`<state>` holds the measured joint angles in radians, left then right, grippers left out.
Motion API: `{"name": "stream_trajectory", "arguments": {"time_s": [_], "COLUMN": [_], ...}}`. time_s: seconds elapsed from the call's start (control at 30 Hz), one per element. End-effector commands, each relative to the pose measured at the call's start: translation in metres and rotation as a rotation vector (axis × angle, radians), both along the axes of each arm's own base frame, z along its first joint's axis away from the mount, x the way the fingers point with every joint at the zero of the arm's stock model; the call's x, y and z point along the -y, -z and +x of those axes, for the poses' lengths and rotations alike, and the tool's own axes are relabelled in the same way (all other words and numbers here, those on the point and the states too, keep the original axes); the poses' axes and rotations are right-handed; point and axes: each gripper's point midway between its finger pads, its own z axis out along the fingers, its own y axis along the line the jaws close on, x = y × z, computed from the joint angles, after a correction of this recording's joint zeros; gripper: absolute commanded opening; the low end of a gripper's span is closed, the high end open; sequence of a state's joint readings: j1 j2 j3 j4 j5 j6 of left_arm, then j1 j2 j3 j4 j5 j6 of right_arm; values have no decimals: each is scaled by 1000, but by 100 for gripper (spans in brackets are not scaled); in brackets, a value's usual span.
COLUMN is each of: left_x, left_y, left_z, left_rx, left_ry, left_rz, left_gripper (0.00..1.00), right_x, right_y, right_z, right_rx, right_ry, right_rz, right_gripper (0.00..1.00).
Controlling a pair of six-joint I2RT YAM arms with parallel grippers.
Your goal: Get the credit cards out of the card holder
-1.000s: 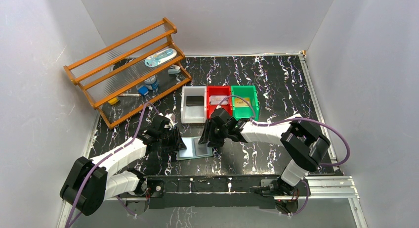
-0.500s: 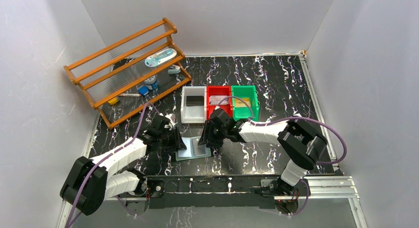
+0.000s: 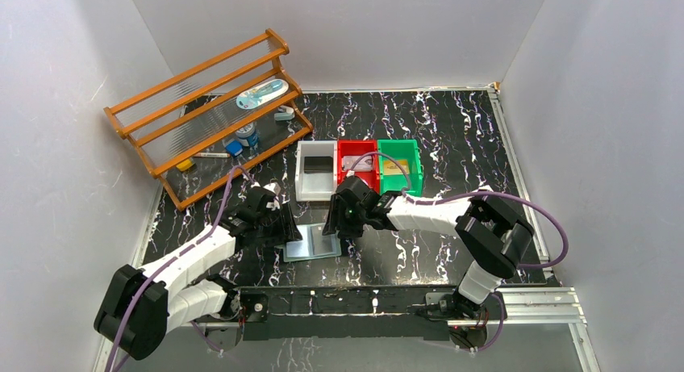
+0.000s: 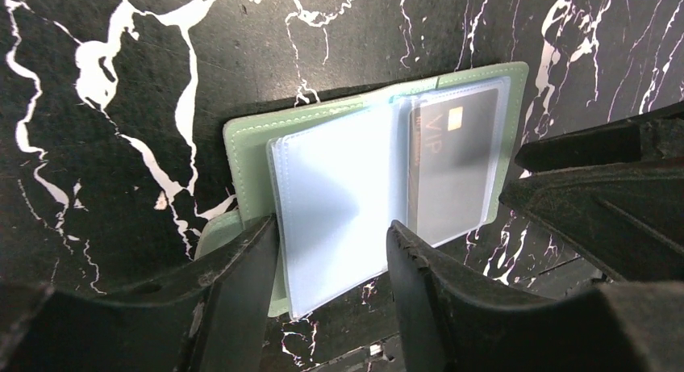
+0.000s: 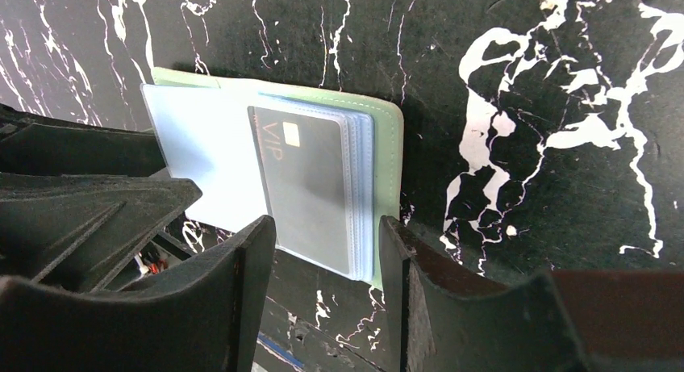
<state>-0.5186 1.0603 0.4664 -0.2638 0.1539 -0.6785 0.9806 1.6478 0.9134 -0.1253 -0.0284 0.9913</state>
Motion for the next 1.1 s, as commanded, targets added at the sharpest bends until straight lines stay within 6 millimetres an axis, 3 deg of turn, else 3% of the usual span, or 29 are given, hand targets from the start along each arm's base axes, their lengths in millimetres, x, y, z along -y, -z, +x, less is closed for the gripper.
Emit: {"name": "stream_trajectory", "arguments": {"time_s": [0.0, 0.2, 0.33, 0.5, 0.73, 0.87, 1.07], "left_x": [-7, -7, -10, -9, -8, -6, -4], "left_y": [-8, 0, 11, 13, 16, 17, 18], "left_z": [5, 1, -5, -8, -11, -11, -12], "left_rx": [15, -6, -37, -39, -53, -57, -64], "left_ry": [-18, -14, -23, -15, -6, -2, 13], "left_rz": [40, 45, 55, 38, 35, 27, 17], "left_gripper": [51, 51, 41, 34, 31, 29, 26], "right_x": [-17, -24, -30, -28, -20, -25, -40], "right_y": [-20, -25, -26, -12, 7, 0, -26], "right_z": [6, 6, 4, 2, -3, -4, -6], "right_rx": [34, 37, 26, -4, -40, -32, -15], "right_ry": [-29, -37, -54, -42, -32, -45, -85], "right_rz": [68, 109, 136, 111, 60, 99, 210], "right_gripper": [58, 57, 56, 56, 56, 55, 54]}}
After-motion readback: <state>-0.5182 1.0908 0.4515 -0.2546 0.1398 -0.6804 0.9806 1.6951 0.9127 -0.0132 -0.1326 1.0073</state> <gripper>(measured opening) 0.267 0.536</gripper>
